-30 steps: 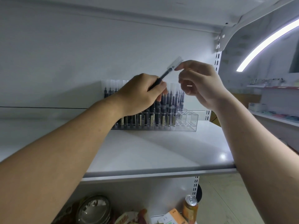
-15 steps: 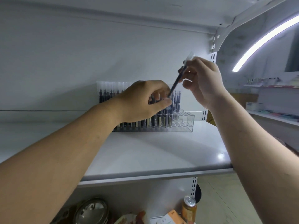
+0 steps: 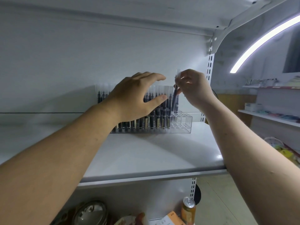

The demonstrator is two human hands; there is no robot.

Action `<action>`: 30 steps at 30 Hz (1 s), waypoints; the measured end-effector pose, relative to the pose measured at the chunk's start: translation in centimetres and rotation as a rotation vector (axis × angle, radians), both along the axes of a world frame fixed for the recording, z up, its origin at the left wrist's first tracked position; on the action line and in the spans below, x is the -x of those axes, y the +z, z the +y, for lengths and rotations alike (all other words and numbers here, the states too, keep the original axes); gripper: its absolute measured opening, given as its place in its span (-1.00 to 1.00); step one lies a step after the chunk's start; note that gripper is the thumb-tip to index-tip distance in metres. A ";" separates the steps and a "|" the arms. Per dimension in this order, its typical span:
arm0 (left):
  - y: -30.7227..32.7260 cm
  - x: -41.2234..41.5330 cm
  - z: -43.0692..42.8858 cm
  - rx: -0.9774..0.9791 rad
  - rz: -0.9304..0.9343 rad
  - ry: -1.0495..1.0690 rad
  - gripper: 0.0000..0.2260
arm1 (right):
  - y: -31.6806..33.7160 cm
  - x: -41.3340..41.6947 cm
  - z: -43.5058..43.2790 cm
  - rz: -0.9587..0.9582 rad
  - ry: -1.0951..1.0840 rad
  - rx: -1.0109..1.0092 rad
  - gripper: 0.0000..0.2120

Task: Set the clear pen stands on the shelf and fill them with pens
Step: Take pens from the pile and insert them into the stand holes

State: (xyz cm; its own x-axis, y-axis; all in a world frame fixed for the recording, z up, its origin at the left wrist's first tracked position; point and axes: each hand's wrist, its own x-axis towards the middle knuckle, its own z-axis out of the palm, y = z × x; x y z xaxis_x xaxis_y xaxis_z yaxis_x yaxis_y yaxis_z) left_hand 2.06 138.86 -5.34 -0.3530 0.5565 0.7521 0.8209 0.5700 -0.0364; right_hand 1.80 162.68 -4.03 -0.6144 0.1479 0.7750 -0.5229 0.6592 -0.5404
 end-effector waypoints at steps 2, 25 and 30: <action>0.0 0.0 0.0 0.004 -0.015 0.021 -0.47 | -0.2 0.0 -0.1 -0.026 0.003 -0.041 -0.89; 0.0 0.6 -0.2 -0.025 -0.020 0.055 -0.51 | -0.8 0.2 0.5 -0.256 -0.065 -0.215 -0.84; 0.4 0.7 -0.6 -0.022 0.043 0.102 -0.50 | -0.5 0.8 1.1 0.024 -0.083 -0.084 -0.80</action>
